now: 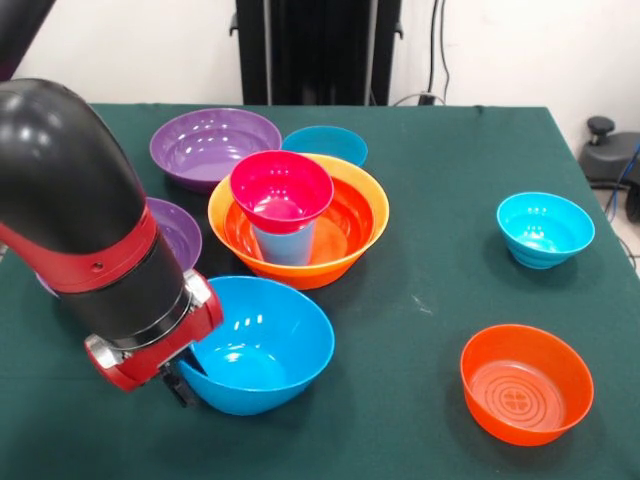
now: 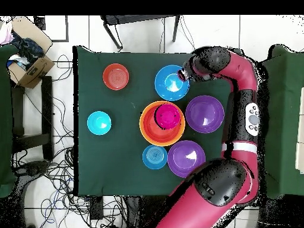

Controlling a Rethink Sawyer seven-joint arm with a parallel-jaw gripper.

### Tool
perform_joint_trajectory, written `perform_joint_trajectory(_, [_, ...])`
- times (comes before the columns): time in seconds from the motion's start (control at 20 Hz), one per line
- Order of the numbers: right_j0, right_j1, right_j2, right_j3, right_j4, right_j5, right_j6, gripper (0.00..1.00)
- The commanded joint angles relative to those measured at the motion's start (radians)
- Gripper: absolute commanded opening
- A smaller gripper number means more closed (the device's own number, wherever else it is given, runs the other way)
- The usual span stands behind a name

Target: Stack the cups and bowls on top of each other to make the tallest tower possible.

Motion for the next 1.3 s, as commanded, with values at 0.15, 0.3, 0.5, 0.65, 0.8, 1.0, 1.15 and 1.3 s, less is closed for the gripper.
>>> perform_joint_trajectory(0.15, [0.036,-0.084,-0.008,-0.056,-0.003,0.05,-0.118,0.0])
perform_joint_trajectory(0.3, [0.035,-0.098,0.001,-0.063,0.021,0.068,-0.082,0.0])
perform_joint_trajectory(0.5, [0.034,-0.113,0.006,-0.063,0.045,0.077,-0.067,0.0])
perform_joint_trajectory(0.65, [0.034,-0.123,0.01,-0.064,0.069,0.097,-0.063,0.0])
perform_joint_trajectory(0.8, [0.036,-0.137,0.005,-0.058,0.09,0.119,-0.067,0.0])
perform_joint_trajectory(1.0, [0.034,-0.172,-0.018,-0.013,0.12,0.136,-0.059,0.0])
perform_joint_trajectory(1.15, [0.032,-0.201,-0.031,0.025,0.143,0.143,-0.046,0.0])
perform_joint_trajectory(1.3, [0.025,-0.232,-0.042,0.072,0.165,0.15,-0.046,0.0])
